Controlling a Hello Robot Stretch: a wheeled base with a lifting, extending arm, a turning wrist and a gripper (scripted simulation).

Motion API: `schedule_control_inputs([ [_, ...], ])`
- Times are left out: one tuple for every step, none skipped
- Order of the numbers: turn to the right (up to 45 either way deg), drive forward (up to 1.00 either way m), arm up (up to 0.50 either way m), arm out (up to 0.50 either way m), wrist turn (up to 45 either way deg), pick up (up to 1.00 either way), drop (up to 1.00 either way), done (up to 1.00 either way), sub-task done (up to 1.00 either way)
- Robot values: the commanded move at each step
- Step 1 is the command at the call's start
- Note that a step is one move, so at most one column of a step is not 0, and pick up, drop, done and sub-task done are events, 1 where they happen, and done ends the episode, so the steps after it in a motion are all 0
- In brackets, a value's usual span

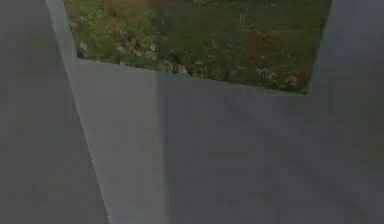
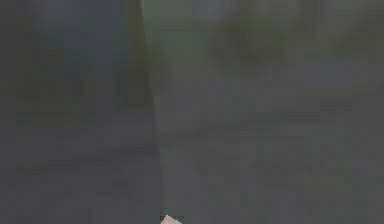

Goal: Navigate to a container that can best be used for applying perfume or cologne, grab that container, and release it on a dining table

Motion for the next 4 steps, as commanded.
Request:
schedule_control_inputs([
  [-45.0,0.00,0.00,0.00,0.0,0.00,0.00,0.00,0.00],
  [-45.0,0.00,0.00,0.00,0.0,0.00,0.00,0.00,0.00],
  [-21.0,0.00,0.00,0.00,0.0,0.00,0.00,0.00,0.00],
  [0.0,0.80,0.00,0.00,0.0,0.00,0.00,0.00,0.00],
])
